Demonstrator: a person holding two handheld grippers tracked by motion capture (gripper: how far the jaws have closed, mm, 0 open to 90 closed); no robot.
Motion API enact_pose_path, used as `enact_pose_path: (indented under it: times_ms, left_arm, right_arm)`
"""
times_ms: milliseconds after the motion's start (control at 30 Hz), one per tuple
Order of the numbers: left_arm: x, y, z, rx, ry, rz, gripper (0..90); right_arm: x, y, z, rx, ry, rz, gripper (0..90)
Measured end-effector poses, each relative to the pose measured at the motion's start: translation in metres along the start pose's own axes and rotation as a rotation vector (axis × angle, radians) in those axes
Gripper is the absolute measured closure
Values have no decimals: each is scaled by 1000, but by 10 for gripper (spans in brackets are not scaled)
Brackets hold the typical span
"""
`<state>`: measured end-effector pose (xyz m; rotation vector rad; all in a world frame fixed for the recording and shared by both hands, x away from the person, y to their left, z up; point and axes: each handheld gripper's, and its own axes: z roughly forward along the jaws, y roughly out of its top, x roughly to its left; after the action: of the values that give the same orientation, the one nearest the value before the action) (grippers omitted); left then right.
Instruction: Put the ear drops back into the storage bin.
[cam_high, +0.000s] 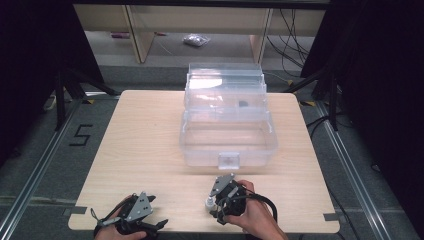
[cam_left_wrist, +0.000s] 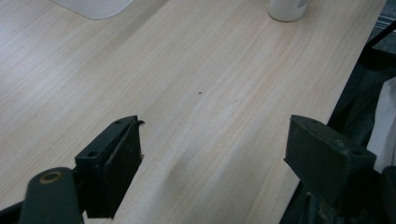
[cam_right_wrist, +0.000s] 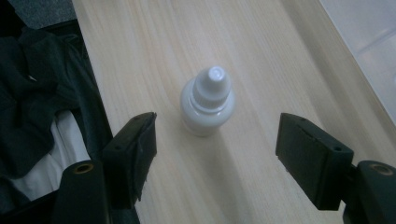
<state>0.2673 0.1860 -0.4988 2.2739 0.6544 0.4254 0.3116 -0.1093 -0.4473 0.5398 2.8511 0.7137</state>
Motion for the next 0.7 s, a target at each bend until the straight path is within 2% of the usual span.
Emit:
enact_pose_path:
  times_ms: [167, 200, 233, 267, 300, 367, 433, 467, 600, 700]
  left_arm:
    - [0, 0, 0, -1, 0, -1, 180]
    - [1, 1, -1, -1, -1, 22, 180]
    - [1, 1, -1, -1, -2, 20, 180]
    - [1, 0, 0, 0, -1, 14, 180]
    - [0, 0, 0, -1, -1, -2, 180]
    - [0, 0, 0, 0, -1, 1, 180]
    - [1, 1, 0, 0, -1, 22, 180]
    - [1, 1, 0, -1, -2, 20, 180]
    - [1, 1, -1, 4, -2, 28, 180]
    - [1, 1, -1, 4, -2, 27, 180]
  right_arm:
    - [1, 3, 2, 9, 3, -12, 305]
    - [3, 4, 2, 19, -1, 6, 305]
    - [2, 5, 4, 18, 6, -13, 306]
    - [3, 5, 4, 25, 0, -2, 307]
    - [2, 6, 5, 23, 3, -20, 310]
    - [2, 7, 6, 28, 3, -22, 316]
    - [3, 8, 8, 36, 11, -26, 330]
    - [4, 8, 9, 43, 6, -16, 334]
    - [4, 13, 15, 54, 28, -50, 367]
    - [5, 15, 18, 64, 25, -42, 395]
